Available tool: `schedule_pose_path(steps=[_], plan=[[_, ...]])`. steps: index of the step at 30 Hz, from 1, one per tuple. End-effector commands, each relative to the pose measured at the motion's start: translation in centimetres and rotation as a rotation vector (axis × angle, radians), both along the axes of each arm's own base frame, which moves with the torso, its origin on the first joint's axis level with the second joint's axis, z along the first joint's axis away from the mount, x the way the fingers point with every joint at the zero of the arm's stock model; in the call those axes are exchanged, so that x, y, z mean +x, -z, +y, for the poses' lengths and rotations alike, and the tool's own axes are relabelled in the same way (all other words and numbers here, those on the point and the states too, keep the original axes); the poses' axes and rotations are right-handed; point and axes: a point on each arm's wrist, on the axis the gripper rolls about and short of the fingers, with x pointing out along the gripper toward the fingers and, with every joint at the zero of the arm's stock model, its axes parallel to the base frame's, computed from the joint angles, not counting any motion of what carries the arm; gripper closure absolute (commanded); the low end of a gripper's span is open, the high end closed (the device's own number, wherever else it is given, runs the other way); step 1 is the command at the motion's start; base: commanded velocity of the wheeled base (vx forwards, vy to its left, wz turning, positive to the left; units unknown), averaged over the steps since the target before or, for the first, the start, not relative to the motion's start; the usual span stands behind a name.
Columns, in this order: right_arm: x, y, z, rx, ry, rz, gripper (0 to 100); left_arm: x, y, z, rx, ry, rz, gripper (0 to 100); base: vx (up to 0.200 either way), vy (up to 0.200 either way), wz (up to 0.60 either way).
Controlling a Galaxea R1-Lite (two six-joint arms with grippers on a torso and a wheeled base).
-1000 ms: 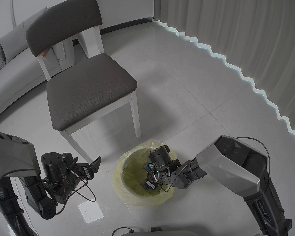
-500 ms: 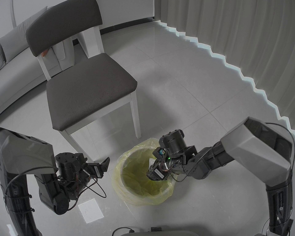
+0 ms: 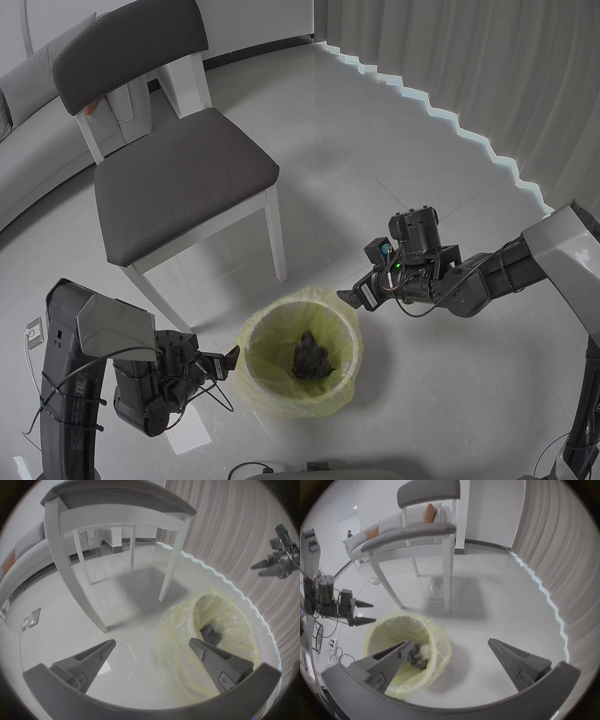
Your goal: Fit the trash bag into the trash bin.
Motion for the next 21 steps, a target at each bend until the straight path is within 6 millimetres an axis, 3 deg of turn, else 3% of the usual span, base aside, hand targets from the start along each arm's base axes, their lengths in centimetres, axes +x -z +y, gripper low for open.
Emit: schedule_pose_path(steps=[1, 3, 8, 13, 21], plan=[[0.4, -0.9, -0.5, 0.016, 0.014, -0.024, 0, 0.1, 1.5, -0.2, 0.007, 0.007, 0.019, 0, 0.000, 0.000, 0.00], [0.4, -1.7, -0.5, 0.051, 0.004, -0.032, 0, 0.1, 1.4, -0.2, 0.006, 0.007, 0.016, 0, 0.000, 0.000, 0.00], [0.5, -1.2, -0.4, 0.045, 0.003, -0.019, 0, 0.3, 1.4, -0.3, 0.005, 0.007, 0.008, 0, 0.000, 0.000, 0.00], [1.7, 1.8, 0.2, 0.013, 0.004, 0.023, 0, 0.1, 1.2, -0.3, 0.006, 0.006, 0.012, 0, 0.000, 0.000, 0.00], [5.6, 5.9, -1.1, 0.002, 0.070, 0.054, 0, -0.2, 0.2, 0.0, 0.001, -0.009, -0.001, 0, 0.000, 0.000, 0.00]])
